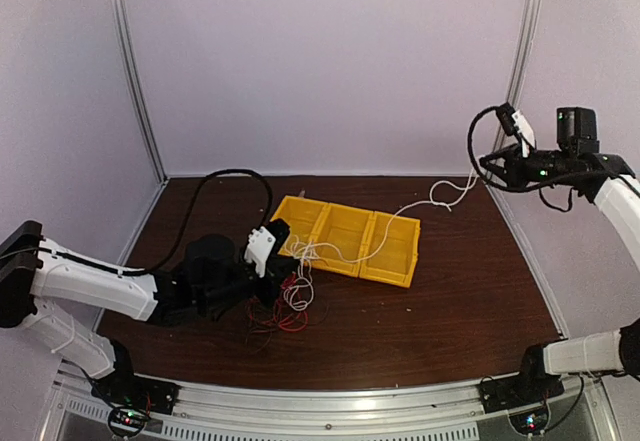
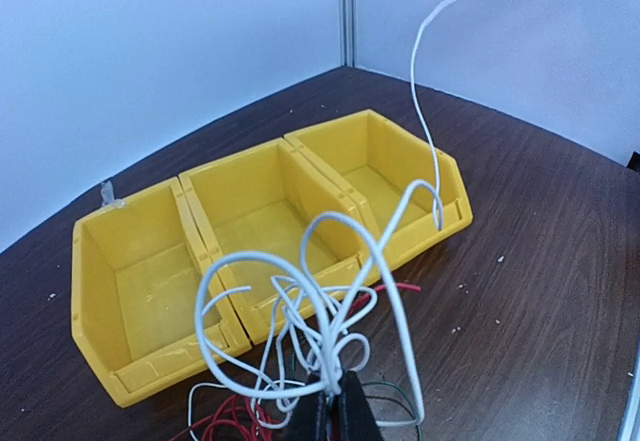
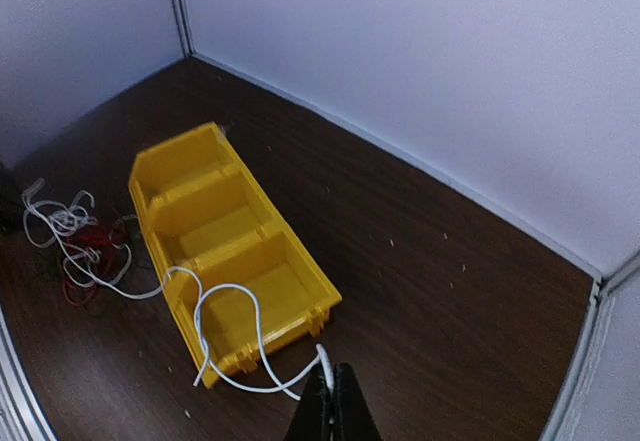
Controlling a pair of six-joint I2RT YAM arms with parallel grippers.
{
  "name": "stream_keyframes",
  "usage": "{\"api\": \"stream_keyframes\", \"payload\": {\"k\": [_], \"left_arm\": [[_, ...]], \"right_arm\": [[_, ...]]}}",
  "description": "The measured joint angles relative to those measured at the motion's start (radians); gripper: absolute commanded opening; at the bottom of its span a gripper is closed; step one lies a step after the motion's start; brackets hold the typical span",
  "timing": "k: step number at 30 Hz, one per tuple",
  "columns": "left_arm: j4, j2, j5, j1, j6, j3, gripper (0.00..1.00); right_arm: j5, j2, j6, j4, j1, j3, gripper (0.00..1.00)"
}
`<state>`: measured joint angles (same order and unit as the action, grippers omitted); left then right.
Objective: Untangle the cables
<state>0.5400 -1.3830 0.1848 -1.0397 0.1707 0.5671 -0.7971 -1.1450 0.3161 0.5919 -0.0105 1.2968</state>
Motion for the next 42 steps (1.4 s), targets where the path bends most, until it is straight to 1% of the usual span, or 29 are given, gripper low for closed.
{"api": "stream_keyframes", "payload": {"k": [3, 6, 7, 8, 9, 10, 11, 12, 13, 14, 15, 16, 19, 21, 26, 30, 32, 33, 37, 40, 42], "left_arm": [[-0.037, -0.002, -0.005, 0.0, 0.011, 0.0, 0.0], [-0.052, -0.034, -0.025, 0.0, 0.023, 0.0, 0.0], [-0.054, -0.047, -0.035, 0.0, 0.028, 0.0, 0.0], [-0.054, -0.061, -0.046, 0.0, 0.034, 0.0, 0.0], [-0.054, -0.075, -0.057, 0.0, 0.039, 0.0, 0.0], [-0.053, -0.086, -0.067, 0.0, 0.042, 0.0, 0.0], [-0.051, -0.1, -0.077, 0.0, 0.047, 0.0, 0.0], [-0.05, -0.109, -0.084, 0.0, 0.05, 0.0, 0.0], [-0.049, -0.119, -0.092, -0.001, 0.054, 0.0, 0.0], [-0.048, -0.127, -0.098, -0.002, 0.059, 0.0, 0.0], [-0.046, -0.136, -0.104, -0.002, 0.064, 0.0, 0.0], [-0.044, -0.143, -0.109, -0.002, 0.068, 0.002, 0.0], [-0.043, -0.177, -0.125, -0.003, 0.082, 0.016, 0.0], [-0.042, -0.189, -0.133, -0.003, 0.09, 0.023, 0.0], [-0.039, -0.193, -0.143, -0.005, 0.114, 0.032, 0.0], [-0.038, -0.193, -0.144, -0.006, 0.14, 0.032, 0.0], [-0.034, -0.193, -0.144, -0.007, 0.158, 0.032, 0.0], [-0.03, -0.192, -0.144, -0.008, 0.167, 0.031, 0.0], [0.015, -0.139, -0.137, -0.01, 0.217, -0.035, 0.0], [0.043, -0.063, -0.133, -0.01, 0.255, -0.103, 0.0], [0.051, -0.037, -0.13, -0.01, 0.273, -0.118, 0.0]], "right_arm": [[0.126, 0.045, 0.154, 0.102, 0.106, -0.19, 0.0], [0.216, 0.094, 0.304, 0.2, 0.182, -0.295, 0.0], [0.232, 0.112, 0.35, 0.225, 0.187, -0.313, 0.02], [0.249, 0.133, 0.406, 0.258, 0.188, -0.33, 0.1], [0.26, 0.152, 0.467, 0.288, 0.188, -0.345, 0.25], [0.269, 0.167, 0.53, 0.317, 0.188, -0.362, 0.43], [0.278, 0.176, 0.582, 0.346, 0.188, -0.38, 0.58], [0.283, 0.178, 0.632, 0.374, 0.187, -0.396, 0.69], [0.286, 0.174, 0.666, 0.397, 0.185, -0.407, 0.76], [0.287, 0.167, 0.703, 0.423, 0.182, -0.416, 0.8], [0.286, 0.16, 0.735, 0.444, 0.175, -0.419, 0.81], [0.28, 0.156, 0.758, 0.457, 0.163, -0.418, 0.8], [0.246, 0.151, 0.775, 0.466, 0.108, -0.399, 0.73], [0.214, 0.135, 0.75, 0.436, 0.03, -0.375, 0.7], [0.166, 0.042, 0.586, 0.235, -0.285, -0.367, 0.65], [0.142, -0.101, 0.432, 0.043, -0.492, -0.366, 0.69], [0.138, -0.18, 0.363, -0.038, -0.563, -0.367, 0.71], [0.134, -0.241, 0.312, -0.104, -0.595, -0.367, 0.71], [0.102, -0.333, 0.226, -0.215, -0.665, -0.368, 0.72], [0.069, -0.409, 0.166, -0.297, -0.684, -0.364, 0.7], [0.057, -0.455, 0.143, -0.319, -0.694, -0.349, 0.7]]}}
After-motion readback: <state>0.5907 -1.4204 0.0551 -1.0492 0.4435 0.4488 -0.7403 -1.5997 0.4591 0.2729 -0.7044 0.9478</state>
